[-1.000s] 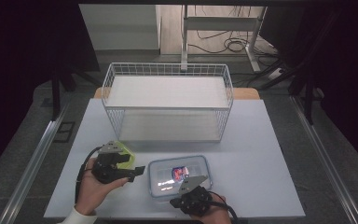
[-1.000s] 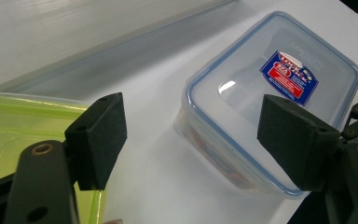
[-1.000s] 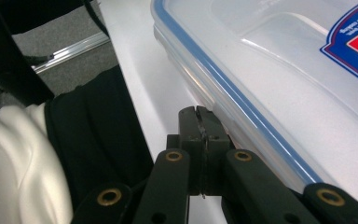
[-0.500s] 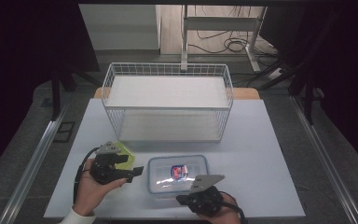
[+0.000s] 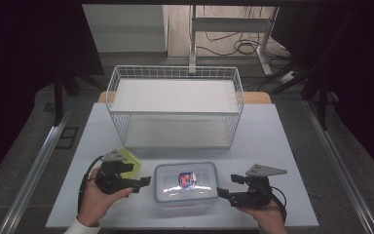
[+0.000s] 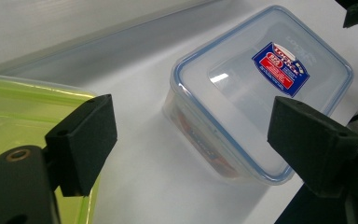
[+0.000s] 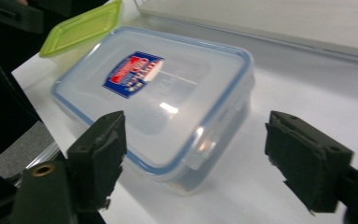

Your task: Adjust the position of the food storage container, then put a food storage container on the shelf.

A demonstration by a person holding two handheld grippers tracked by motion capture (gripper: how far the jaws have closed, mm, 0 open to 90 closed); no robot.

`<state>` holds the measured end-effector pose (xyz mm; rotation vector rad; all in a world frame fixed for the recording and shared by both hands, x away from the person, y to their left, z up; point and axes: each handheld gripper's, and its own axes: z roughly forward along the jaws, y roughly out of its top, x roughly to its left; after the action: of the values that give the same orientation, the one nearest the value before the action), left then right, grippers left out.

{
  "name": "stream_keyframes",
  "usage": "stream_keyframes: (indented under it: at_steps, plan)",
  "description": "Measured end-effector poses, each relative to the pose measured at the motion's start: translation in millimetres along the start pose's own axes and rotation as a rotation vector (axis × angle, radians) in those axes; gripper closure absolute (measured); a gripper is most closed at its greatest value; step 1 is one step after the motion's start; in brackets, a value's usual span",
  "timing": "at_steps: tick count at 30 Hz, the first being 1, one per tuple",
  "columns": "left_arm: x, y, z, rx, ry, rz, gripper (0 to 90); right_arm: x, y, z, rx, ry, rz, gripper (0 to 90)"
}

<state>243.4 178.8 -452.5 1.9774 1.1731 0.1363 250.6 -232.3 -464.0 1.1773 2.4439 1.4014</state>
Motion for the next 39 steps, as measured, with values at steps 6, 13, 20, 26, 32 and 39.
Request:
stream_keyframes:
  at_steps: [6,13,20,26,32,39]
  plan:
    - [-1.7,-1.5,-0.1,-0.009,-0.012,0.007,14.6,-6.0,-1.5,-0.4,-0.020,-0.029,0.023,17.6]
    - [-3.8,-3.7,3.8,-0.020,-0.056,-0.028,12.0,-8.7,-1.0,-0.8,-0.017,-0.022,0.037,16.0]
    - [-5.2,-7.2,11.2,-0.019,-0.102,-0.067,10.5,-9.7,-0.5,-1.4,-0.036,-0.034,0.036,13.3]
    - [-8.7,-9.2,16.7,-0.013,-0.117,-0.080,10.4,-9.8,-2.0,1.4,-0.025,-0.020,0.041,13.6]
    - [-14.4,-10.8,27.3,0.000,-0.207,-0.137,10.5,-7.3,-1.6,3.5,-0.029,-0.011,0.035,14.6]
    - [-16.2,-14.3,39.8,0.033,-0.248,-0.188,10.4,-7.9,-2.4,3.9,-0.029,-0.012,0.040,15.2]
